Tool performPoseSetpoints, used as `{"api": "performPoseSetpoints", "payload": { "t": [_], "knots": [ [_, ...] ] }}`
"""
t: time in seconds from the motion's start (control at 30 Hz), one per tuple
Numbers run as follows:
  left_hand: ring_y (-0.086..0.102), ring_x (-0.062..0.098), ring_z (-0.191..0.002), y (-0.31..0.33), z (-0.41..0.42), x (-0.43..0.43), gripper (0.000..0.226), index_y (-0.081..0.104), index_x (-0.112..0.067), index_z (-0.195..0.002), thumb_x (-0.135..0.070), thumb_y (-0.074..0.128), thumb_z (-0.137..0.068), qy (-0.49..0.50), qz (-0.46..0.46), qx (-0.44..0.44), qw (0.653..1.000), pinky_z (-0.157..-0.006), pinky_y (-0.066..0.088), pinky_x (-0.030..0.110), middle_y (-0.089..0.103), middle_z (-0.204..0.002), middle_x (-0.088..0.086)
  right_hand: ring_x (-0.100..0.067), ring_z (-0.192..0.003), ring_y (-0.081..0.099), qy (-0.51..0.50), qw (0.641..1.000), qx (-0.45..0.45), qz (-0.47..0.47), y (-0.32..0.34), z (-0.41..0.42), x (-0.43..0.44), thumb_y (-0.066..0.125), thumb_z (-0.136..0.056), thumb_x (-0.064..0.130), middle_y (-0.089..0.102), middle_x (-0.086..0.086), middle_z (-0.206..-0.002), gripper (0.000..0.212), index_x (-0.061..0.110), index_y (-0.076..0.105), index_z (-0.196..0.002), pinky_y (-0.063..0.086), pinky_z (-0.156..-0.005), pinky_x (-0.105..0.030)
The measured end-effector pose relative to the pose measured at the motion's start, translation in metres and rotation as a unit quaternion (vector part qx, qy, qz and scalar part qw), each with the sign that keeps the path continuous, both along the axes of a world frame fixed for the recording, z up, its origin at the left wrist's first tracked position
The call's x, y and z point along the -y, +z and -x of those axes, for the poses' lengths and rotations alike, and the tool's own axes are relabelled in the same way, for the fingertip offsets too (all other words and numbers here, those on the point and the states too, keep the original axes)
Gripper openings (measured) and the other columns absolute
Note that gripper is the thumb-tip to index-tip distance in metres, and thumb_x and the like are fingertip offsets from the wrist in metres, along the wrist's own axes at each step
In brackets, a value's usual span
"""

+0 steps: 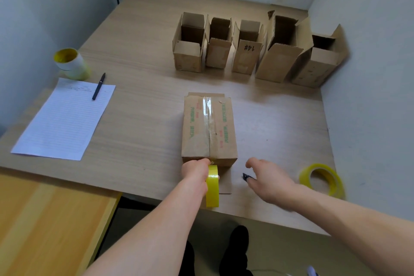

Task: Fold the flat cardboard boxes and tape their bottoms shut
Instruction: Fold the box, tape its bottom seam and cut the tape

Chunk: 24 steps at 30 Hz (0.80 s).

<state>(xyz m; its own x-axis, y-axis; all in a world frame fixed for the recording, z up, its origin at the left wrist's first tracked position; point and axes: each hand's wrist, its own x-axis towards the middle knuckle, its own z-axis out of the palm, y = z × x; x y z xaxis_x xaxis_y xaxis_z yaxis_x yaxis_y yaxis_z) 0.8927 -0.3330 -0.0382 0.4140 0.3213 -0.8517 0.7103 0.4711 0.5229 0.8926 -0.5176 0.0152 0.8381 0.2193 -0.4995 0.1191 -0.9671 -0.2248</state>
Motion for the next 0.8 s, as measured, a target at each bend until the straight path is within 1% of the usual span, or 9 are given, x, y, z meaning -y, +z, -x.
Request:
{"api": "performPoseSetpoints", "payload": {
  "t": [0.1,0.23,0.3,0.4,0.5,0.57,0.63,0.73,0.8],
  "knots": [
    [0.067,0.039,-0.091,0.001,0.001,0.002,0.024,0.066,-0.006,-0.099,-0.008,0.073,-0.076,-0.018,-0.030,-0.010,0.999,-0.084,0.058,0.051,0.069,-0.095,0.016,-0.017,-0.099,0.059,-0.062,0.994,-0.024,-0.086,0.007,-0.003,-0.027,0.053,-0.097,0.032,0.065,0.001,-0.114,0.029,0.021,0.061,-0.123,0.049,-0.084,-0.029],
    [0.065,0.034,-0.084,0.001,0.005,-0.004,0.018,0.061,-0.006,-0.100,-0.008,0.065,-0.083,-0.016,-0.065,-0.042,0.997,-0.081,0.058,0.042,0.066,-0.094,0.016,-0.020,-0.091,0.062,-0.090,0.983,-0.079,-0.138,0.010,-0.006,-0.051,0.050,-0.096,0.027,0.068,0.000,-0.091,0.022,0.018,0.070,-0.093,0.047,-0.069,-0.029],
    [0.065,0.034,-0.085,0.000,0.006,-0.006,0.021,0.060,-0.008,-0.103,-0.009,0.065,-0.084,-0.015,-0.049,-0.044,0.998,-0.081,0.059,0.045,0.066,-0.095,0.017,-0.026,-0.087,0.066,-0.120,0.974,-0.101,-0.162,0.010,-0.006,-0.056,0.050,-0.094,0.025,0.068,-0.007,-0.085,0.025,0.013,0.069,-0.083,0.050,-0.067,-0.033],
    [0.068,0.037,-0.083,0.004,0.013,-0.006,0.019,0.064,-0.006,-0.101,-0.008,0.066,-0.082,-0.041,-0.010,-0.044,0.998,-0.079,0.059,0.050,0.069,-0.093,0.020,-0.023,-0.084,0.068,-0.173,0.950,-0.166,-0.200,0.012,-0.001,-0.060,0.053,-0.096,0.034,0.070,-0.013,-0.097,0.027,0.011,0.068,-0.096,0.053,-0.064,-0.032],
    [0.072,0.039,-0.080,0.019,0.030,-0.005,0.015,0.070,-0.004,-0.097,-0.004,0.065,-0.083,-0.053,0.056,-0.010,0.997,-0.072,0.060,0.055,0.072,-0.090,0.024,-0.020,-0.090,0.069,-0.173,0.935,-0.217,-0.221,0.014,0.005,-0.063,0.054,-0.097,0.041,0.068,-0.006,-0.102,0.027,0.020,0.060,-0.112,0.059,-0.082,-0.040],
    [0.071,0.039,-0.086,0.025,0.039,-0.006,0.012,0.069,-0.010,-0.102,-0.011,0.061,-0.093,-0.079,0.062,0.028,0.995,-0.071,0.060,0.049,0.072,-0.094,0.021,-0.019,-0.095,0.066,-0.173,0.924,-0.237,-0.246,0.018,0.008,-0.063,0.058,-0.096,0.041,0.064,-0.003,-0.108,0.028,0.026,0.051,-0.119,0.056,-0.084,-0.040],
    [0.069,0.035,-0.082,0.035,0.046,-0.007,0.011,0.064,-0.013,-0.102,-0.017,0.054,-0.101,-0.095,0.071,0.073,0.990,-0.069,0.060,0.045,0.071,-0.092,0.016,-0.015,-0.100,0.059,-0.159,0.922,-0.229,-0.267,0.021,0.013,-0.063,0.066,-0.090,0.037,0.059,0.001,-0.115,0.042,0.029,0.046,-0.126,0.053,-0.084,-0.033],
    [0.067,0.031,-0.077,0.048,0.050,-0.010,0.010,0.061,-0.016,-0.095,-0.017,0.053,-0.101,-0.121,0.107,0.131,0.978,-0.083,0.054,0.051,0.072,-0.084,0.008,-0.016,-0.109,0.058,-0.153,0.923,-0.197,-0.293,0.024,0.018,-0.061,0.072,-0.074,0.024,0.057,0.003,-0.122,0.069,0.028,0.045,-0.137,0.054,-0.094,-0.039],
    [0.065,0.028,-0.082,0.054,0.050,-0.012,0.011,0.062,-0.018,-0.090,-0.016,0.057,-0.099,-0.145,0.098,0.153,0.973,-0.087,0.050,0.050,0.072,-0.084,0.005,-0.016,-0.112,0.059,-0.159,0.920,-0.179,-0.309,0.028,0.020,-0.059,0.070,-0.066,0.019,0.057,0.004,-0.126,0.080,0.031,0.045,-0.141,0.054,-0.095,-0.040]
  ]
}}
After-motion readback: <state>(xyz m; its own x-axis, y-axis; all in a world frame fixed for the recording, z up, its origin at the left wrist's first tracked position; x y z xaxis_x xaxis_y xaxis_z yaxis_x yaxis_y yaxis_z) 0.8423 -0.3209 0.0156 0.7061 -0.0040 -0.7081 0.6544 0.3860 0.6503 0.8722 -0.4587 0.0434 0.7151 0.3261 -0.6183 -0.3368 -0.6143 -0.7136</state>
